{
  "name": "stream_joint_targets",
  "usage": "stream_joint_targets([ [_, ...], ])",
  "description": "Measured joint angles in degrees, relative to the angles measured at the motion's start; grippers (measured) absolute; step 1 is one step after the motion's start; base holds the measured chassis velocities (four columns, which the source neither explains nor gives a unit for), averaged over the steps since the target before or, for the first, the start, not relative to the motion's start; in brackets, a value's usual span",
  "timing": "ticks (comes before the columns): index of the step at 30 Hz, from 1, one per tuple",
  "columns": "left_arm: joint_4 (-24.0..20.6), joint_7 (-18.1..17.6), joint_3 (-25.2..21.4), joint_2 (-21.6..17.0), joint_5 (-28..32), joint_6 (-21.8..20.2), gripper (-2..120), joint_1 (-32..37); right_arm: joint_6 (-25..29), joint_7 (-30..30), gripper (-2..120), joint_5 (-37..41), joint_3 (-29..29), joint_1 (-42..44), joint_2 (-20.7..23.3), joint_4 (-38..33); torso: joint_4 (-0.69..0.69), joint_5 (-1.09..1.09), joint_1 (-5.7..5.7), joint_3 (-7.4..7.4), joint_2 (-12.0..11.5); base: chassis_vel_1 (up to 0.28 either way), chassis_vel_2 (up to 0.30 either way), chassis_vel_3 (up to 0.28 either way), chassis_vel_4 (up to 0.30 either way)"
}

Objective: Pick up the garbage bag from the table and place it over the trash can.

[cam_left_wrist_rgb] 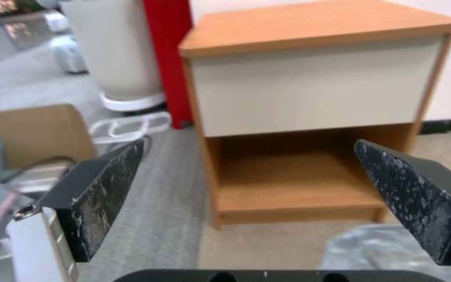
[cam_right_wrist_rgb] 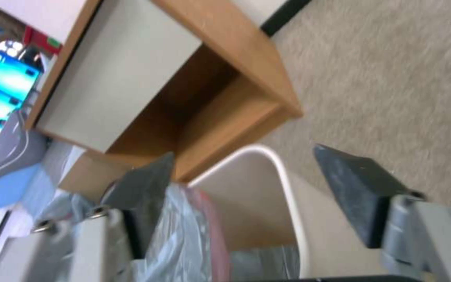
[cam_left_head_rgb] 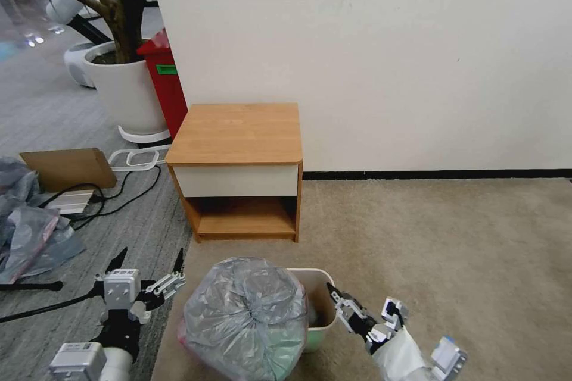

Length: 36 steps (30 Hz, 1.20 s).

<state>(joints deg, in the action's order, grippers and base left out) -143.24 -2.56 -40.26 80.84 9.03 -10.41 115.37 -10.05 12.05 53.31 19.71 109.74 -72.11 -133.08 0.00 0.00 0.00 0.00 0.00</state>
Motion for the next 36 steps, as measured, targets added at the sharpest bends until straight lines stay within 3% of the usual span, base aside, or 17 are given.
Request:
stream_joint_targets([
  [1, 0.00, 0.00, 0.00, 0.00, 0.00, 0.00, 100, 0.00, 0.00, 0.00, 74, 0.00, 0.00, 0.00, 0.00, 0.00, 0.00, 0.00, 0.00, 0.00, 0.00, 0.000, 0.000, 0.000, 0.000],
  [5, 0.00, -0.32, 4.72, -3.45, 0.67, -3.17, 100, -1.65, 0.18, 0.70, 93, -2.37, 0.09, -0.68, -2.23, -0.74, 0.00, 0.00, 0.00, 0.00, 0.00, 0.000, 0.000, 0.000, 0.000],
  [11, 1.25, -2.97, 10.42, -6.69, 0.72, -7.66, 100, -4.67, 0.10, 1.98, 100, -3.79, -0.37, -1.69, -4.13, -0.73, 0.00, 0.00, 0.00, 0.00, 0.00, 0.000, 0.000, 0.000, 0.000],
  [13, 2.14, -4.94, 12.41, -7.52, 0.81, -9.66, 100, -5.78, 0.11, 2.42, 100, -4.23, -0.39, -1.89, -4.52, -0.63, 0.00, 0.00, 0.00, 0.00, 0.00, 0.000, 0.000, 0.000, 0.000],
  [15, 3.82, -9.77, 15.81, -8.35, 1.29, -13.24, 100, -7.64, 0.69, 3.56, 100, -5.12, -0.43, -2.19, -5.04, -0.44, 0.00, 0.00, 0.00, 0.00, 0.00, 0.000, 0.000, 0.000, 0.000],
  [19, 5.21, -13.96, 18.76, -8.65, 3.28, -16.62, 97, -9.03, 1.39, 4.67, 100, -5.59, -0.47, -2.44, -5.51, -0.41, 0.00, 0.00, 0.00, 0.00, 0.00, 0.000, 0.000, 0.000, 0.000],
  [25, 6.51, -20.86, 24.12, -10.20, 6.87, -23.25, 76, -10.50, 3.06, 7.06, 100, -5.77, -1.32, -3.14, -5.82, -0.08, 0.00, 0.01, 0.00, 0.01, 0.00, 0.000, 0.000, 0.000, 0.000],
  [36, 10.81, -23.54, 26.25, -12.27, 8.36, -25.30, 39, -15.69, 3.96, 7.83, 100, -5.70, -1.80, -4.07, -5.82, 1.14, 0.00, 0.00, 0.00, 0.00, 0.00, 0.000, 0.000, 0.000, 0.000],
])
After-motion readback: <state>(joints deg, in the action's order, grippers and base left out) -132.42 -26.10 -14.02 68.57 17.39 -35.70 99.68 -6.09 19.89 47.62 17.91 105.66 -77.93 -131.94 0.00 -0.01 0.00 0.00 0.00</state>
